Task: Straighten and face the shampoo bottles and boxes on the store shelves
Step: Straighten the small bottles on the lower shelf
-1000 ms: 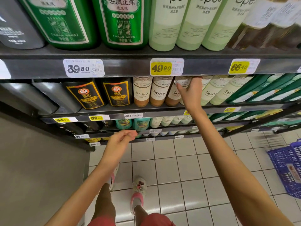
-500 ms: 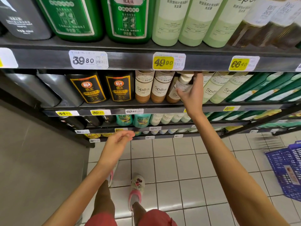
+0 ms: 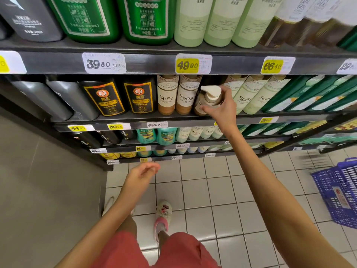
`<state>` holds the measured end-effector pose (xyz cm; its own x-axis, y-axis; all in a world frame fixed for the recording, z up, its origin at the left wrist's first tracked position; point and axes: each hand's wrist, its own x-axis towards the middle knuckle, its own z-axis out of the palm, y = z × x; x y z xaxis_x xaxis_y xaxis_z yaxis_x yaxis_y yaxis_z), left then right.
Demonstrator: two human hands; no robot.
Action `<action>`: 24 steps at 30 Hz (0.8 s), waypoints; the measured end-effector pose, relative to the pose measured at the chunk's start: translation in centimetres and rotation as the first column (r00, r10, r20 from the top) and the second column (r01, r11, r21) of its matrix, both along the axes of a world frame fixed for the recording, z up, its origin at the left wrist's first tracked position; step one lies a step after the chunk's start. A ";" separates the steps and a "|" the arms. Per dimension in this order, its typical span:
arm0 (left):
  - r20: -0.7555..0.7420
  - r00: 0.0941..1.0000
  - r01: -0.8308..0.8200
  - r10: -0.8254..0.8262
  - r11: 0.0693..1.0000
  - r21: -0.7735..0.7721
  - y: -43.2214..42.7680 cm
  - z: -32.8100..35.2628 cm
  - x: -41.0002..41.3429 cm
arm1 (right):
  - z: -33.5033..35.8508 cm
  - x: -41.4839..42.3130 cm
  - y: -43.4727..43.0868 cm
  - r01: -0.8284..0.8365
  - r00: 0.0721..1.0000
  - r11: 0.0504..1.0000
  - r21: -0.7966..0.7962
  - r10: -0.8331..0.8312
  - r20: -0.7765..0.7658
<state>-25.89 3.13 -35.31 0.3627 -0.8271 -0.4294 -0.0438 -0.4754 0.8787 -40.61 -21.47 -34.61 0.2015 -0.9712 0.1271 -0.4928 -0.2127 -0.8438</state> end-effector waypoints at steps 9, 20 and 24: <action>0.214 0.951 0.232 -0.221 0.972 -0.026 -1.8 2.5 -2.1 | 2.4 -2.3 8.3 0.132 0.986 0.954 0.270 -0.153 0.059; 0.261 0.953 0.179 -0.156 0.982 -0.067 -1.8 4.1 -3.2 | 8.2 -0.2 11.9 0.024 0.969 0.936 0.350 -0.108 0.223; 0.176 0.970 0.174 -0.165 0.984 -0.037 -1.2 5.2 -3.1 | 8.4 -0.2 12.4 -0.177 0.939 0.813 0.555 -0.030 0.343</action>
<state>-29.03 1.91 -30.07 0.2797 -0.9024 -0.3279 -0.2723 -0.4020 0.8742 -40.85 -9.10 -26.18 0.3233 -0.8694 -0.3738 -0.1763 0.3327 -0.9264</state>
